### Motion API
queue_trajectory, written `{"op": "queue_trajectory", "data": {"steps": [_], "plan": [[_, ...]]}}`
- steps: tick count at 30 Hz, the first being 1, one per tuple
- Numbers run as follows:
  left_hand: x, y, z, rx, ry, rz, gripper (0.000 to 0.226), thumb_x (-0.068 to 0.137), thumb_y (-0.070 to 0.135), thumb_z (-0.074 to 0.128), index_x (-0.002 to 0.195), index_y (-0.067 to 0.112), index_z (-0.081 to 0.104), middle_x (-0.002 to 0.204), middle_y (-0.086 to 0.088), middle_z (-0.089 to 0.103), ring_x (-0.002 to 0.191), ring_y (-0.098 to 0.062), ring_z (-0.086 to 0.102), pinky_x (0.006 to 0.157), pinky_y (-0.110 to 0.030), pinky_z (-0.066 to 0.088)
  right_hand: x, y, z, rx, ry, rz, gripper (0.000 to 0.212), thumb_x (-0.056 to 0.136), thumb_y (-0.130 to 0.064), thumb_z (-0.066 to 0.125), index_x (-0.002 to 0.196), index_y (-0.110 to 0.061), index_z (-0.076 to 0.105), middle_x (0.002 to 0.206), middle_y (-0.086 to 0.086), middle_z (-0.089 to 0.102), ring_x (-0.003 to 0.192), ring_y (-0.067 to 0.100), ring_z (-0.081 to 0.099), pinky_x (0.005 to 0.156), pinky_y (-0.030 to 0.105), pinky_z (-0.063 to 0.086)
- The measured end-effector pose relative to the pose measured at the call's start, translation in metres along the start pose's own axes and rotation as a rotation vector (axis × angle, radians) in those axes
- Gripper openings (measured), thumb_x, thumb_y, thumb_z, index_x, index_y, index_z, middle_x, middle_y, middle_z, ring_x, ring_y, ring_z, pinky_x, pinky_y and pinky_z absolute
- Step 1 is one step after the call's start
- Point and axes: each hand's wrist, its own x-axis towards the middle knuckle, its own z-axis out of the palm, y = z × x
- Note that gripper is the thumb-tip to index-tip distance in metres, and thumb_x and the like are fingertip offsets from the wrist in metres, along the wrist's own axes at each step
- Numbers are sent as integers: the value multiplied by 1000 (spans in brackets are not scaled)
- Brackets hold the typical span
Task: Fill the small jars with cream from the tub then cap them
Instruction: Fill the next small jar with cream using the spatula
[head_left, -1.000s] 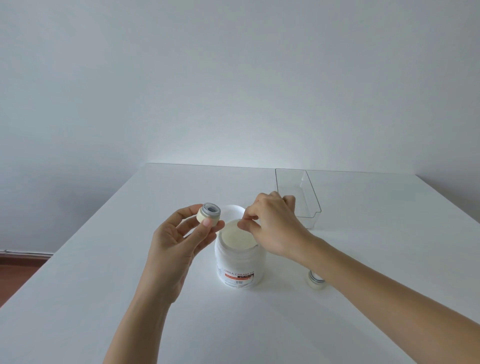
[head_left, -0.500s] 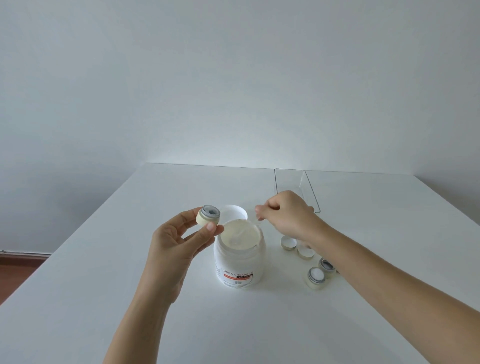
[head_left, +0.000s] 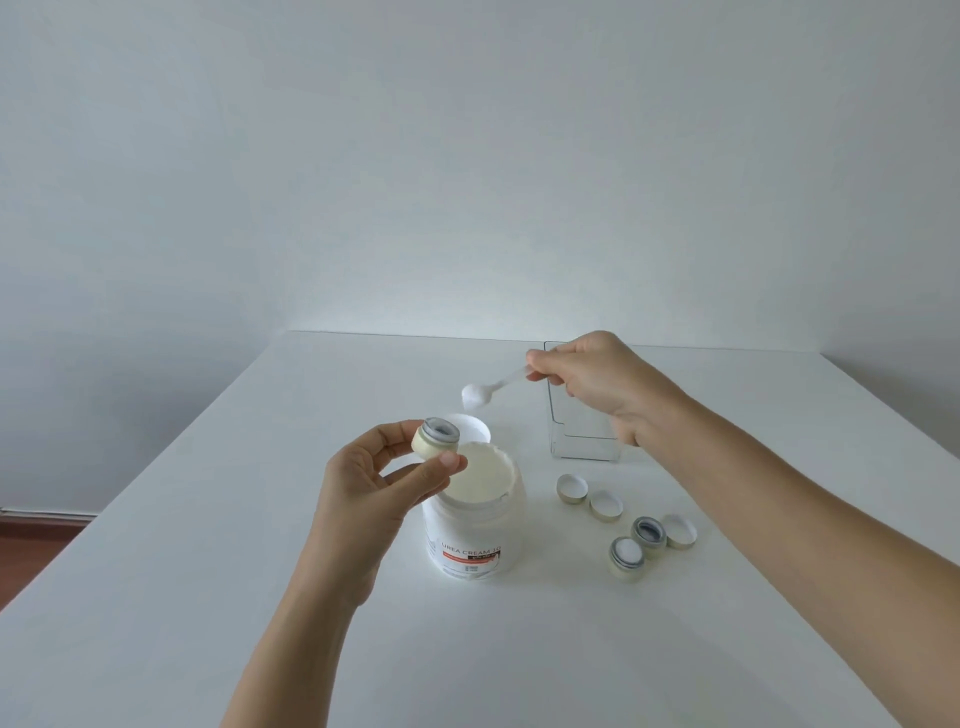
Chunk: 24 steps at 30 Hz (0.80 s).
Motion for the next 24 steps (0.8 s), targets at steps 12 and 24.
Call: {"op": "queue_trajectory", "data": {"steps": [12,24], "plan": [[0,3,5,-141,-50,-20,48,63,23,82,105,2,70,104,-16,76,93,-26,76,75,-21,58,-33,2,32,-174,362,-521,23,94,-29,55,75,-25,68,66,-20,59,74,-6,51,80,33,25],[1,2,6,-213,3,-37,56,62,31,81,106,-1,70,86,-13,77,91,-22,76,73,-20,57,-48,24,40,-478,731,-1214,24,93,-31,60,76,-23,74,75,-4,59,77,15,49,76,38,24]]}}
